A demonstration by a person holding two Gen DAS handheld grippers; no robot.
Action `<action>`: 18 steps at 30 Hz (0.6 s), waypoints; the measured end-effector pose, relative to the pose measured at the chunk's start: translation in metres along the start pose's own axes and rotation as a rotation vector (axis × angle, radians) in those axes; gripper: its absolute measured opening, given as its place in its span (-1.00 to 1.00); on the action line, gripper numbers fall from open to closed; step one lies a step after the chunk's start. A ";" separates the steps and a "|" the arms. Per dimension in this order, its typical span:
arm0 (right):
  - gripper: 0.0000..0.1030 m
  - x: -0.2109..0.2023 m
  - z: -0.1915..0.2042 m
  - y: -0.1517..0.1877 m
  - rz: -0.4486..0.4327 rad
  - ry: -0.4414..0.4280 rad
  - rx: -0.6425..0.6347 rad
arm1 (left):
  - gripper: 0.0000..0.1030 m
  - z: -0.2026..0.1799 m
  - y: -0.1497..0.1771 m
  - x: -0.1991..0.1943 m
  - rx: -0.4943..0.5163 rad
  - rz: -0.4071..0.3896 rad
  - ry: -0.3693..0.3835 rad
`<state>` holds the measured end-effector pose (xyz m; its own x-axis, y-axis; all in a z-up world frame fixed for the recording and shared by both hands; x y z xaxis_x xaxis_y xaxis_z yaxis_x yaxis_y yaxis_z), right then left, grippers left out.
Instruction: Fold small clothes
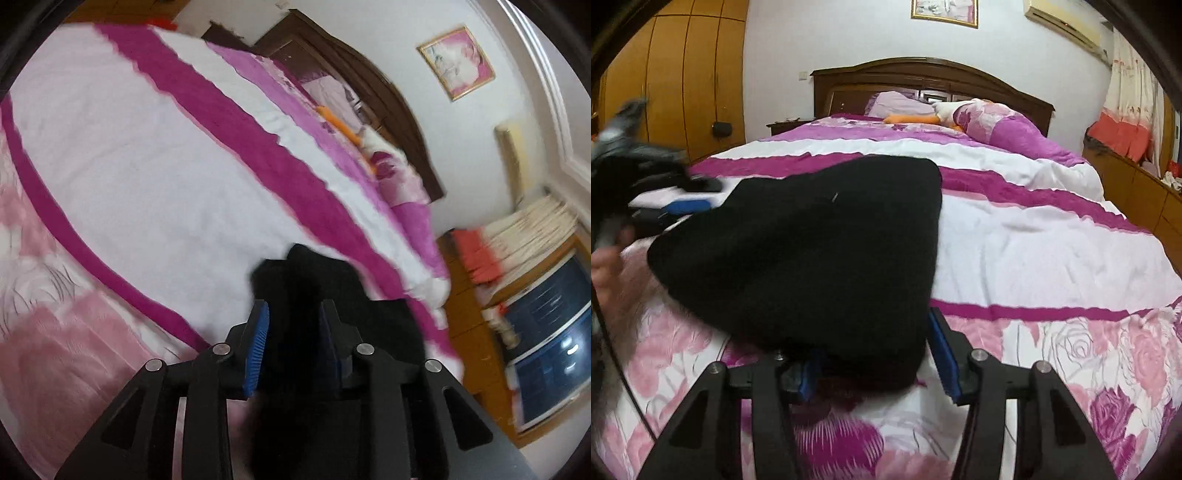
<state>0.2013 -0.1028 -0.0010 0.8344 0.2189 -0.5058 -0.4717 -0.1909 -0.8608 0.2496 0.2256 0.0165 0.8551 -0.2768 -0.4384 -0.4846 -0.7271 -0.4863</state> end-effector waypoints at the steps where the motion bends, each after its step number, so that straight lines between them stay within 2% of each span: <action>1: -0.09 0.002 -0.001 -0.001 0.001 0.012 0.010 | -0.80 -0.006 0.000 0.002 0.015 0.021 0.018; 2: -0.28 0.003 -0.003 0.001 0.003 0.024 0.024 | -0.80 -0.013 0.000 0.003 0.053 0.025 0.014; 5: -0.47 0.005 -0.017 0.009 0.018 0.052 0.097 | -0.80 -0.035 0.011 0.003 0.171 -0.005 -0.045; 6: -0.55 0.002 -0.020 0.012 0.020 0.080 0.114 | -0.80 -0.043 0.018 0.006 0.190 0.008 -0.039; 8: -0.56 0.000 -0.028 0.015 0.034 0.125 0.149 | -0.80 -0.055 0.029 0.008 0.208 0.029 -0.012; 10: -0.55 0.000 -0.031 0.018 0.053 0.130 0.175 | -0.80 -0.071 0.034 0.011 0.242 0.036 -0.003; 13: -0.31 -0.008 -0.023 0.020 0.060 0.064 0.172 | -0.80 -0.091 0.042 0.006 0.326 0.015 -0.009; 15: -0.02 -0.016 -0.012 0.021 0.042 0.006 0.143 | -0.80 -0.100 0.046 0.004 0.374 0.005 -0.013; 18: 0.10 -0.025 0.004 0.018 0.008 0.007 0.060 | -0.80 -0.101 0.047 0.011 0.409 0.017 -0.039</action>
<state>0.1704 -0.1082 -0.0044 0.8327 0.2109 -0.5121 -0.4942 -0.1345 -0.8589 0.2549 0.1250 0.0649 0.8427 -0.2567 -0.4732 -0.5383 -0.4105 -0.7360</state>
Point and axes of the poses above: each gripper's, at about its wrist camera, not at the fingertips, and x roughly the way its jaws point, z to its left, y to its underside, the point moved 2 cm from there along x, roughly the way its jaws point, and after that the axes turned 6 degrees about -z, right-handed, at the moved point
